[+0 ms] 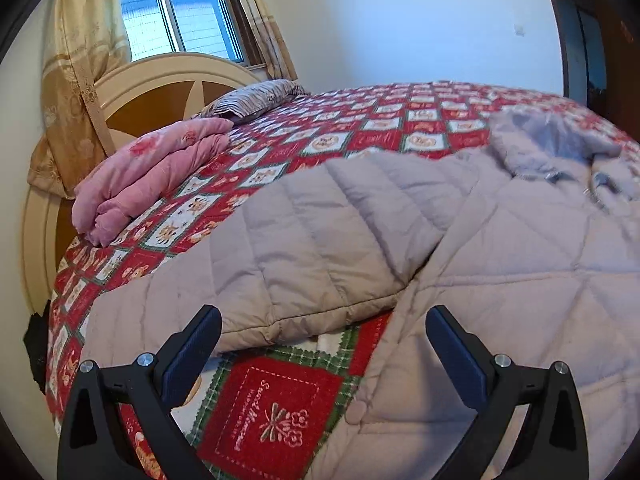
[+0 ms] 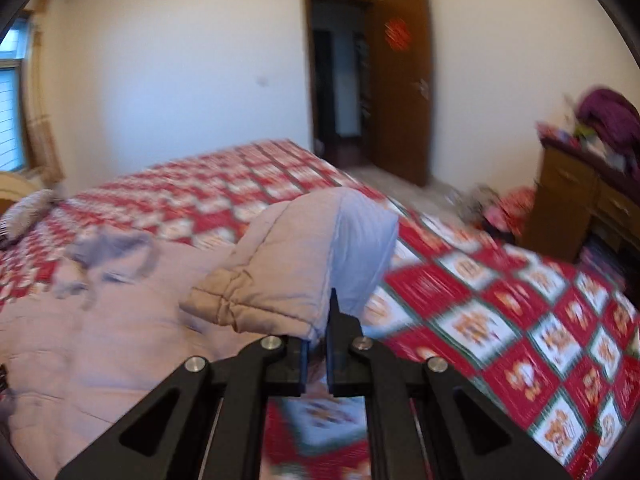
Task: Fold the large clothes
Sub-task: 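Fold the held sleeve across the jacket front and release with the right gripper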
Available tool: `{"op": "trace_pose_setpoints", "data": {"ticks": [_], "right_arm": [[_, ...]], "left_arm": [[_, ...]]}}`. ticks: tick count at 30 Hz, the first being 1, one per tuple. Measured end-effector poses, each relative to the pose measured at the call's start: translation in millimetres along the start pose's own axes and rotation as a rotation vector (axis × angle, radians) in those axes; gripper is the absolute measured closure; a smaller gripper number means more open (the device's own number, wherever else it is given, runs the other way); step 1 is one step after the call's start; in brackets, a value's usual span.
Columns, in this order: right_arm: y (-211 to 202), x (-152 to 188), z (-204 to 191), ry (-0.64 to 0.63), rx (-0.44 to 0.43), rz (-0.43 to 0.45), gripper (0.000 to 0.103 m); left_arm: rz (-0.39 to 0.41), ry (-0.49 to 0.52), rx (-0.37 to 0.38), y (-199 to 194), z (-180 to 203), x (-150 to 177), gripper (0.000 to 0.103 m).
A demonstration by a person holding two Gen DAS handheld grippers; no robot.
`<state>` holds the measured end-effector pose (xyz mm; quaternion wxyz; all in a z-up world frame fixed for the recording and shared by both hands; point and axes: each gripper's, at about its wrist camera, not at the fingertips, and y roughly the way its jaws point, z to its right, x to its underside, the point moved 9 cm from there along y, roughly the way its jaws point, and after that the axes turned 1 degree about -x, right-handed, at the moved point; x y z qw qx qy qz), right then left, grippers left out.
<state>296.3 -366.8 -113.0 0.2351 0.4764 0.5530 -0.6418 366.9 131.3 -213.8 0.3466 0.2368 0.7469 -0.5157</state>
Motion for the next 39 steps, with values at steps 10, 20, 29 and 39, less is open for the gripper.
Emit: {"op": "trace_pose_setpoints", "data": {"ticks": [10,20,29,39], "right_arm": [[14.1,29.4,-166.0,-0.221,-0.222,-0.026,0.094],[1.2,107.8,-198.6,-0.392,-0.381,-0.177,0.038],[-8.8,107.9,-118.4,-0.262,-0.274,-0.151,0.016],[-3.7,124.1,-80.0,-0.193,-0.232,-0.162,0.016]], "left_arm": [[0.038,-0.008,0.109,-52.2,9.2,-27.6,0.001],[0.025,0.000,0.190,-73.4,48.5,-42.7,0.001],[-0.061,0.103,0.386,-88.5,179.5,-34.7,0.001],[-0.203,0.156,0.569,-76.3,271.3,3.4,0.035]]}}
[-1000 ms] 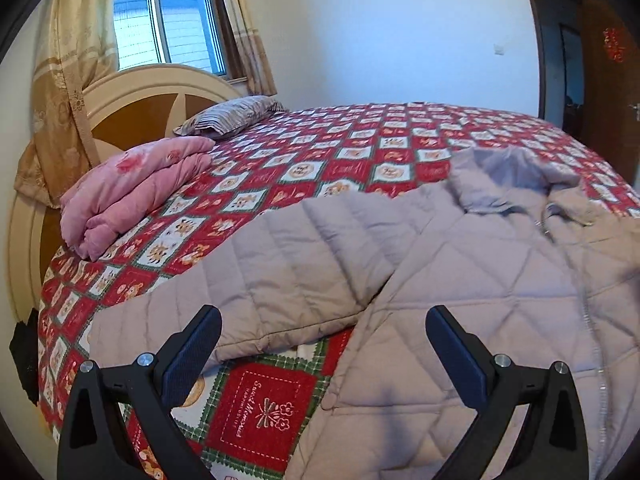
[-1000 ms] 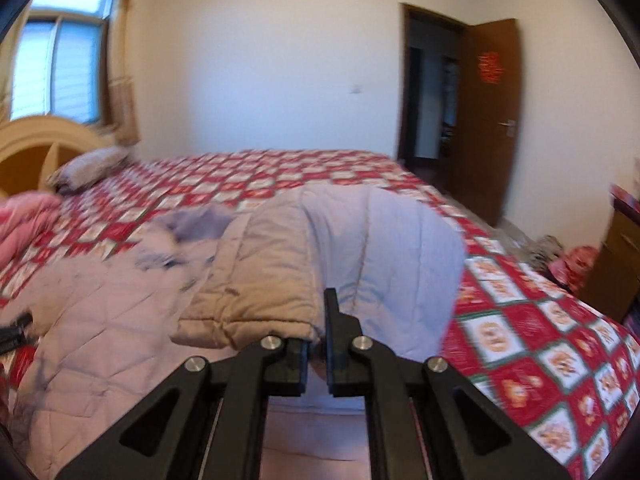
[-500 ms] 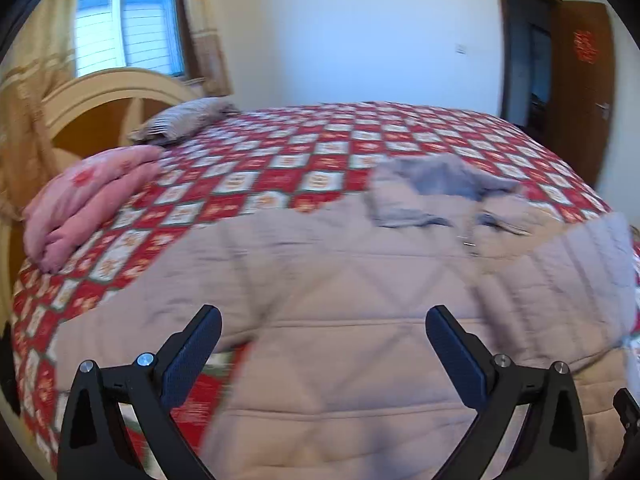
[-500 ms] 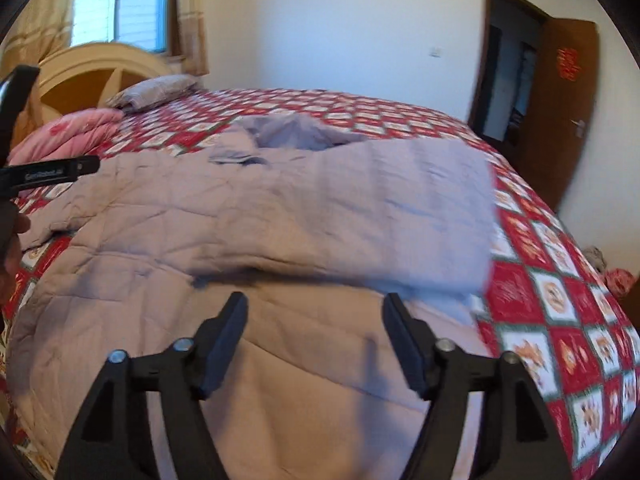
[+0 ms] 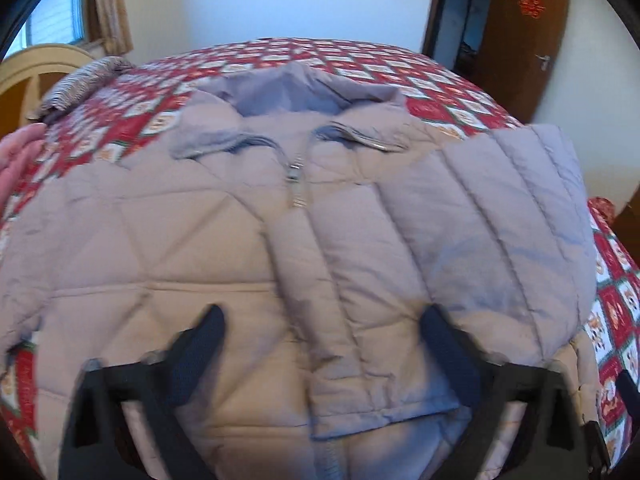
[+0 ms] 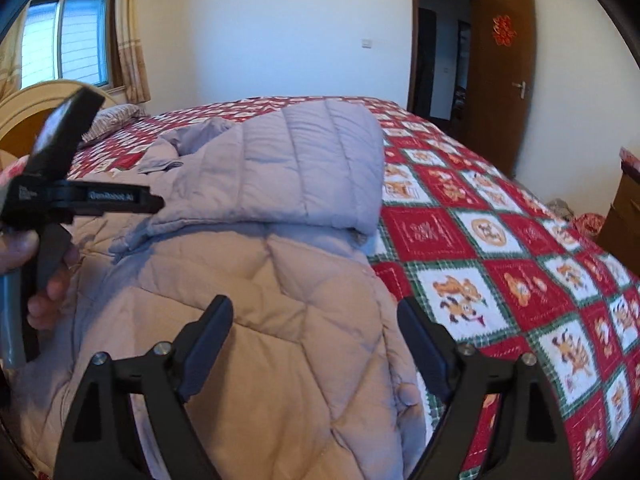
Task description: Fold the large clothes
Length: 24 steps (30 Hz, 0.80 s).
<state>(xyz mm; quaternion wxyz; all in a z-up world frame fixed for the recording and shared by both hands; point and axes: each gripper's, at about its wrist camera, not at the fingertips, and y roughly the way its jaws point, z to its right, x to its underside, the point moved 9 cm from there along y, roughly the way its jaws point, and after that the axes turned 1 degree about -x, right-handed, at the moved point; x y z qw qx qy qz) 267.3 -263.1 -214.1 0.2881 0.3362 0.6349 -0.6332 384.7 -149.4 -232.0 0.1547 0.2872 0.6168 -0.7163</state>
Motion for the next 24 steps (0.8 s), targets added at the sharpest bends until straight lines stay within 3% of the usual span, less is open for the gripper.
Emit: {"op": "trace_pose_setpoints", "data": {"ticks": [1,4,9,12,15,16,18,24], "right_arm": [[1.1,1.7,3.1,0.011,-0.002,-0.006,0.016],[6.7,8.5,7.5,0.031,0.001,-0.023,0.016],[10.4,15.3,15.6,0.050,0.022,-0.036,0.016],[5.4,16.7,33.2,0.081,0.093,-0.043,0.015],[7.1,25.8,42.6,0.120,0.082,-0.093,0.013],[8.2,31.1,43.3,0.122,0.076,-0.122,0.015],[9.8,43.5,40.6,0.096,0.072,-0.185,0.034],[-1.2,68.9,36.3,0.064,0.071,-0.273,0.045]], "left_arm": [[-0.012,0.007,0.028,3.2,5.1,1.9,0.068],[0.000,0.027,0.042,-2.9,7.0,3.2,0.086],[0.074,0.065,-0.013,-25.4,-14.0,-3.9,0.090],[0.077,0.058,-0.023,-25.7,-27.9,-5.2,0.090],[0.080,0.059,-0.039,-22.3,-37.9,-3.9,0.091],[0.085,0.069,-0.055,-22.3,-40.6,-3.3,0.091],[0.103,0.093,-0.084,-26.5,-48.9,0.3,0.091],[0.127,0.121,-0.154,-36.1,-81.6,10.5,0.091]]}}
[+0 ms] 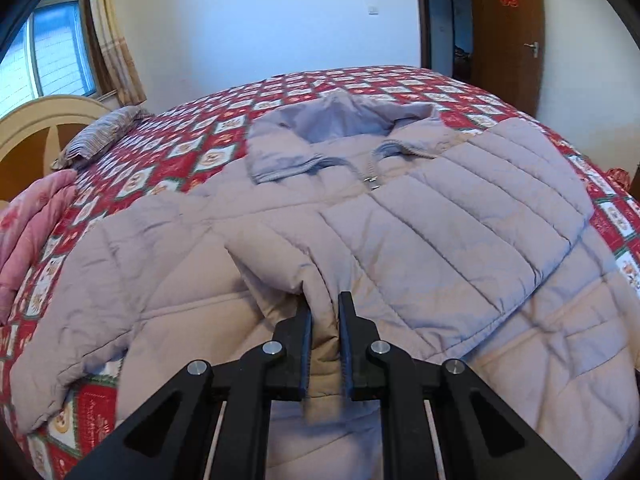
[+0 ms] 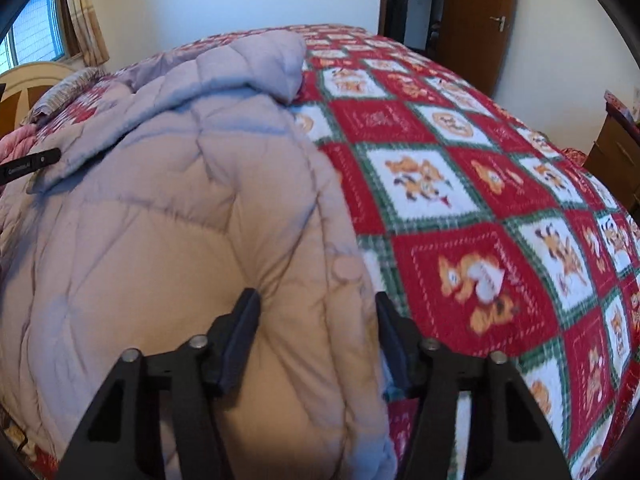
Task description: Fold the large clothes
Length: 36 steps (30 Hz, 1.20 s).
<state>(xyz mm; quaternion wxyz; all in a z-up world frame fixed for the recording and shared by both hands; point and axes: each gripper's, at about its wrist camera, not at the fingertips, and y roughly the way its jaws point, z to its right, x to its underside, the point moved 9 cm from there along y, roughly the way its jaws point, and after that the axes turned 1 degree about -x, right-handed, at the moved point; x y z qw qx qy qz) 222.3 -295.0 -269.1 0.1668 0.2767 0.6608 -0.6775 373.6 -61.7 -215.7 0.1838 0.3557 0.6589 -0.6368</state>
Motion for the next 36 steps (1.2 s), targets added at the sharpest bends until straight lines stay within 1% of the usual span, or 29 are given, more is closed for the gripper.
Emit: {"op": "trace_pose_setpoints", "data": {"ticks": [2,5,6,8,9,10,11,12,13,14,16,18,21,23,25,27,28,29,31,32,33,34,36], "right_arm": [[-0.6,4.6,-4.0,-0.037,0.016,-0.018,0.047],[-2.1,8.8,-6.8,-0.049,0.014,-0.043,0.052],[-3.5,12.2,-6.0,-0.048,0.011,-0.056,0.052],[-6.0,17.6,-8.0,-0.057,0.010,-0.077,0.052],[-8.2,21.1,-7.7,-0.068,0.012,-0.084,0.052],[-10.3,22.4,-8.2,-0.076,0.014,-0.088,0.052],[-11.1,23.3,-7.6,-0.083,0.014,-0.093,0.052],[-12.1,23.3,-7.1,-0.089,0.011,-0.104,0.052],[-12.8,21.9,-5.8,-0.085,0.007,-0.114,0.052],[-15.9,18.4,-2.8,-0.068,0.000,-0.119,0.052],[-27.7,3.3,3.0,-0.041,0.008,-0.076,0.050],[-37.5,-14.4,5.4,-0.034,0.016,-0.020,0.050],[-43.0,-61.9,2.6,-0.027,0.023,0.085,0.050],[-38.3,-92.7,-3.0,-0.020,0.009,0.143,0.050],[-28.8,-132.6,-15.0,0.014,-0.059,0.216,0.050],[-17.7,-165.4,-24.2,0.038,-0.079,0.294,0.050],[-13.2,-176.1,-28.1,0.049,-0.080,0.315,0.050],[-3.0,-189.9,-33.9,0.053,-0.087,0.341,0.050],[19.2,-203.6,-43.6,0.046,-0.100,0.339,0.050],[35.9,-207.9,-50.6,0.026,-0.088,0.325,0.050],[45.2,-208.5,-54.1,0.016,-0.080,0.311,0.050],[61.5,-207.7,-58.0,0.002,-0.076,0.279,0.050],[81.4,-202.0,-60.5,-0.008,-0.069,0.233,0.050]], "left_arm": [[0.000,-0.022,-0.002,0.3,-8.1,1.0,0.090],[-0.010,-0.056,-0.023,1.9,-18.0,1.0,0.088],[-0.014,-0.071,-0.038,1.9,-23.5,0.9,0.086],[-0.013,-0.100,-0.072,0.3,-35.2,-0.5,0.077],[-0.010,-0.117,-0.083,-2.1,-40.8,-1.3,0.065],[-0.005,-0.134,-0.106,-5.5,-48.1,-2.7,0.049],[0.004,-0.145,-0.128,-9.1,-54.1,-4.2,0.041],[0.022,-0.157,-0.149,-14.7,-60.7,-6.4,0.031],[0.045,-0.168,-0.166,-21.3,-67.0,-8.9,0.027],[0.061,-0.173,-0.179,-26.4,-71.6,-10.8,0.026],[0.094,-0.197,-0.220,-36.1,-83.1,-16.6,0.025],[0.116,-0.225,-0.218,-39.5,-85.5,-24.6,0.025],[0.114,-0.239,-0.208,-32.6,-71.5,-42.7,0.025],[0.115,-0.222,-0.228,-23.6,-56.7,-53.0,0.025],[0.109,-0.196,-0.242,-10.8,-44.7,-58.2,0.024],[0.113,-0.158,-0.297,5.2,-37.1,-59.2,0.024],[0.105,-0.143,-0.316,14.8,-34.6,-58.0,0.024],[0.094,-0.136,-0.318,22.7,-32.7,-56.6,0.024],[0.045,-0.133,-0.321,43.3,-32.6,-48.4,0.024],[0.021,-0.135,-0.315,52.0,-32.8,-43.3,0.024],[0.007,-0.139,-0.308,57.6,-33.1,-39.9,0.024],[-0.005,-0.143,-0.301,62.9,-33.6,-36.5,0.024],[-0.017,-0.149,-0.281,70.5,-32.8,-32.7,0.024]]}}
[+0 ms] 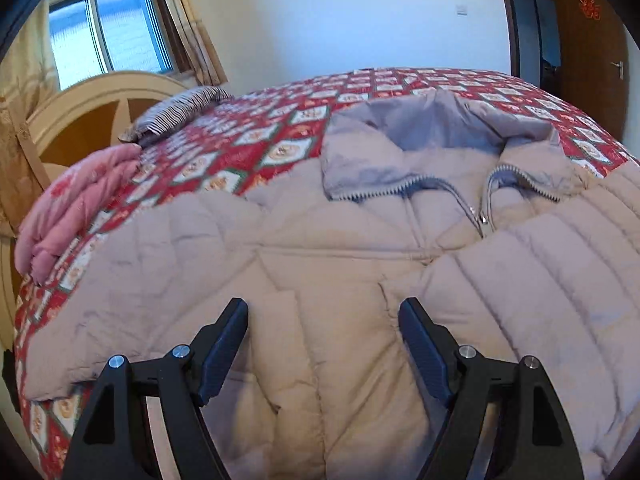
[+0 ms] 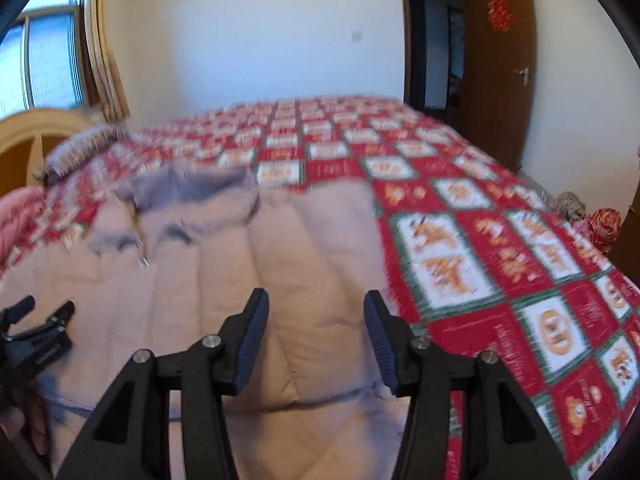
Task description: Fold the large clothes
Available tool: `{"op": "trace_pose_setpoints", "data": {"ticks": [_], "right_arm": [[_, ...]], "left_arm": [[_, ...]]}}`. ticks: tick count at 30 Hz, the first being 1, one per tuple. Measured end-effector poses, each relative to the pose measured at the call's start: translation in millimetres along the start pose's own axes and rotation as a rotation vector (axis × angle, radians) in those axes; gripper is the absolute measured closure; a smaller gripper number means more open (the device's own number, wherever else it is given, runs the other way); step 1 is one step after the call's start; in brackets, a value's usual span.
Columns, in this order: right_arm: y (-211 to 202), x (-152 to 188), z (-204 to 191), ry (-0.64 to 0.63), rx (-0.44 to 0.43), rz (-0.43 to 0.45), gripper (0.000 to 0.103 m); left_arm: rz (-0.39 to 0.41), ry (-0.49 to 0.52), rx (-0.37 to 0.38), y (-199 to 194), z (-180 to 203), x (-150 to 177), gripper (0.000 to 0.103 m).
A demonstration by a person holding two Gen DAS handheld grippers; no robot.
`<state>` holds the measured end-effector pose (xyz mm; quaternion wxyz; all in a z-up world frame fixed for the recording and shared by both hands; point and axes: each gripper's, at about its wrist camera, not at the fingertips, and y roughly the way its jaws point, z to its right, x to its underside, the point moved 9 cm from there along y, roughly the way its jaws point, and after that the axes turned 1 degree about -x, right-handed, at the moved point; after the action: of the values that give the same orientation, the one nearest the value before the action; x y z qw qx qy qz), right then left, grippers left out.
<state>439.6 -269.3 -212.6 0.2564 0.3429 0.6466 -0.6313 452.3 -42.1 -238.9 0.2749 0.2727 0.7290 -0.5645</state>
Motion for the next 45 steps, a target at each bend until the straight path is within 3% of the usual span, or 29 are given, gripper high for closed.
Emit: {"op": "trace_pose_setpoints", "data": {"ticks": [5,10,19,24,27,45], "right_arm": [[25.3,33.9,10.6,0.009,0.028,-0.101,0.048],[28.3,39.6,6.1,-0.038,0.072,-0.123,0.046],[33.5,40.6,9.3,-0.033,0.096,-0.122,0.042],[37.9,44.7,19.1,0.027,0.100,-0.148,0.028],[40.3,46.1,23.9,0.067,0.069,-0.159,0.028],[41.1,46.3,22.7,0.032,0.118,-0.152,0.024]], "left_arm": [[-0.041,-0.018,0.026,15.0,3.4,4.8,0.015],[-0.067,-0.026,0.027,21.6,3.1,7.9,0.010],[-0.069,-0.046,0.037,23.7,1.3,9.9,0.007],[-0.079,-0.060,0.055,26.9,-1.1,9.6,0.007],[-0.081,-0.062,0.057,27.8,-1.4,9.9,0.006],[-0.078,-0.073,0.077,25.2,-5.8,9.7,0.006]]}}
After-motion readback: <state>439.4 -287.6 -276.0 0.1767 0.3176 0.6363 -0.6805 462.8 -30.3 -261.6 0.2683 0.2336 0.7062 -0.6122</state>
